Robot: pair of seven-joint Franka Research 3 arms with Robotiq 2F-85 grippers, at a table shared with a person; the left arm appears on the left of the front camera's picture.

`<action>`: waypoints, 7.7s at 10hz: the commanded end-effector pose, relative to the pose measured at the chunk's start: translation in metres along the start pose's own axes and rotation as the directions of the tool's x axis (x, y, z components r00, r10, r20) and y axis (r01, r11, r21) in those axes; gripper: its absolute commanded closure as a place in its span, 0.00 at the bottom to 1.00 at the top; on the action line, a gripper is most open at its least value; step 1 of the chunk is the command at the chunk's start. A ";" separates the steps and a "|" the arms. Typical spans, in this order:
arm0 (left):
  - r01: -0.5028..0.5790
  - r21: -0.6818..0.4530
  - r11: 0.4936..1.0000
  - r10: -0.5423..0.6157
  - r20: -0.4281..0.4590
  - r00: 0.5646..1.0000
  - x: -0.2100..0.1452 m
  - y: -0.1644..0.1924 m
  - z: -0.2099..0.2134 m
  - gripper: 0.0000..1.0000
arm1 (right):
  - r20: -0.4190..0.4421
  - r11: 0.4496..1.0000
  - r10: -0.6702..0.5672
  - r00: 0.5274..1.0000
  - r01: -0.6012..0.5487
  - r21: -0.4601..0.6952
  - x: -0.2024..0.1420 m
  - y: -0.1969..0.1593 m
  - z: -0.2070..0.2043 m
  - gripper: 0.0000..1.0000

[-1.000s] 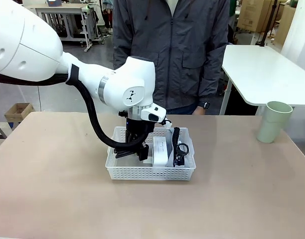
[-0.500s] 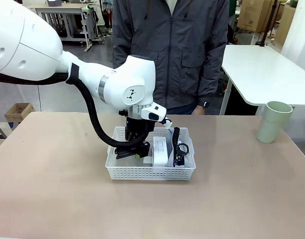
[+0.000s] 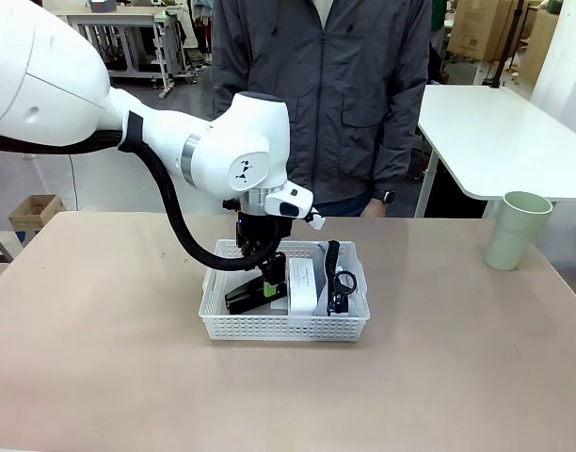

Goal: Efficiently arrange items inside the basket to fit them all.
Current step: Pick up the Stapler and place it inside the Organizing basket, then pick up the Reusable plastic cup and place it inside the Organizing basket.

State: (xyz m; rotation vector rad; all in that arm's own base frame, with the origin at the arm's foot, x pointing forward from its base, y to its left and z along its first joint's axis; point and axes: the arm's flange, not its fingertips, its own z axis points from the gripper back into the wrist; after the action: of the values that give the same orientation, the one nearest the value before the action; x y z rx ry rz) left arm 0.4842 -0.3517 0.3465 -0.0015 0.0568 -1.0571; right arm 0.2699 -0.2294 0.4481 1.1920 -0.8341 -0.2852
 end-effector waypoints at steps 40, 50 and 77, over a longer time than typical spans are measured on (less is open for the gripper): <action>0.038 -0.833 0.552 0.784 0.534 0.315 -0.498 0.148 0.090 0.00 | -0.105 0.706 0.703 0.704 -0.708 -0.022 0.009 -0.056 -0.005 0.00; 0.038 -0.833 0.552 0.784 0.534 0.315 -0.498 0.148 0.090 0.00 | -0.300 0.410 0.860 0.413 -0.909 -0.076 -0.008 -0.090 -0.023 0.00; 0.038 -0.833 0.552 0.784 0.534 0.315 -0.498 0.148 0.090 0.00 | 0.014 0.430 0.903 0.429 -0.903 -0.028 -0.006 -0.265 -0.241 0.00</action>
State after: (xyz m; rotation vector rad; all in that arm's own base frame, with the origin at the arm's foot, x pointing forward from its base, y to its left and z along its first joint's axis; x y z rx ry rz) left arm 0.3758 0.1523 0.4544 -1.3010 -0.5155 -0.2581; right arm 0.4857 -0.1735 0.1871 0.6213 -1.3447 0.5987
